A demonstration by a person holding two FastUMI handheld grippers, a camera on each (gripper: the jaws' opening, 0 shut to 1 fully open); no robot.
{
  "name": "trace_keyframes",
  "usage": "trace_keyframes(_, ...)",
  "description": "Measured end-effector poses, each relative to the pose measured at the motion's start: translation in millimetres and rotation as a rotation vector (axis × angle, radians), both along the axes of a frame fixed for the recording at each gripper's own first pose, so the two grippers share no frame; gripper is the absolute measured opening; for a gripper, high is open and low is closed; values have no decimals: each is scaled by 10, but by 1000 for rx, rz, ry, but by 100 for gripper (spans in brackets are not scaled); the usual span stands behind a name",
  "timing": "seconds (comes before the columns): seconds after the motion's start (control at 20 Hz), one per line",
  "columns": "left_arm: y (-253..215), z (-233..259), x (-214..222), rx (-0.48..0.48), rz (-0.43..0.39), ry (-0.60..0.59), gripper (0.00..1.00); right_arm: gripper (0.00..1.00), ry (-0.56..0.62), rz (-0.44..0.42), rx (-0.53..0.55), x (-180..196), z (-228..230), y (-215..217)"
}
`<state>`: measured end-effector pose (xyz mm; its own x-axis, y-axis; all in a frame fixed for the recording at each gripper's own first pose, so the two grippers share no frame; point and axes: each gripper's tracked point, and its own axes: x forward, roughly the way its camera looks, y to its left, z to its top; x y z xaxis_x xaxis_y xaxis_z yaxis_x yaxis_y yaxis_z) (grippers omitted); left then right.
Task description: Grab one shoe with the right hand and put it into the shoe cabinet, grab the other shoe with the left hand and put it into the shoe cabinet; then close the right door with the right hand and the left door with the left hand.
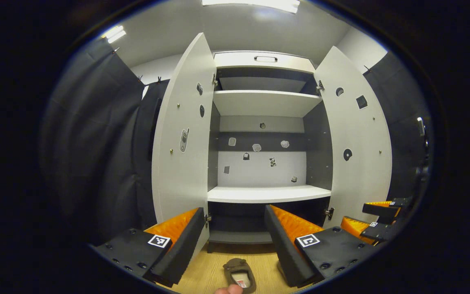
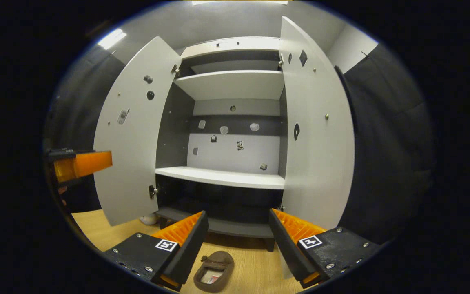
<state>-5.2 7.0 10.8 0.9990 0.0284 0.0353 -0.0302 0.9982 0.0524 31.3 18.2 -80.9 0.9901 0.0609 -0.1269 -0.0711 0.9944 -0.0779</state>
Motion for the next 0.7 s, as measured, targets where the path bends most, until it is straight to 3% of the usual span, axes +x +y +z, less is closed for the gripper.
trace_keyframes(0.15, 61, -14, -8, 1, 23, 2, 99, 92, 128, 29, 2, 63, -630, 70)
trace_keyframes(0.25, 89, 2, -6, -3, 36, 0, 94, 93, 235, 31, -14, 73, -1128, 55)
trace_keyframes(0.4, 130, 9, -15, -6, 46, -2, 99, 93, 385, 29, -19, -2, -1743, 17)
trace_keyframes(0.7, 197, 8, -20, -12, 54, -9, 99, 92, 540, 14, -27, -3, -2349, -55)
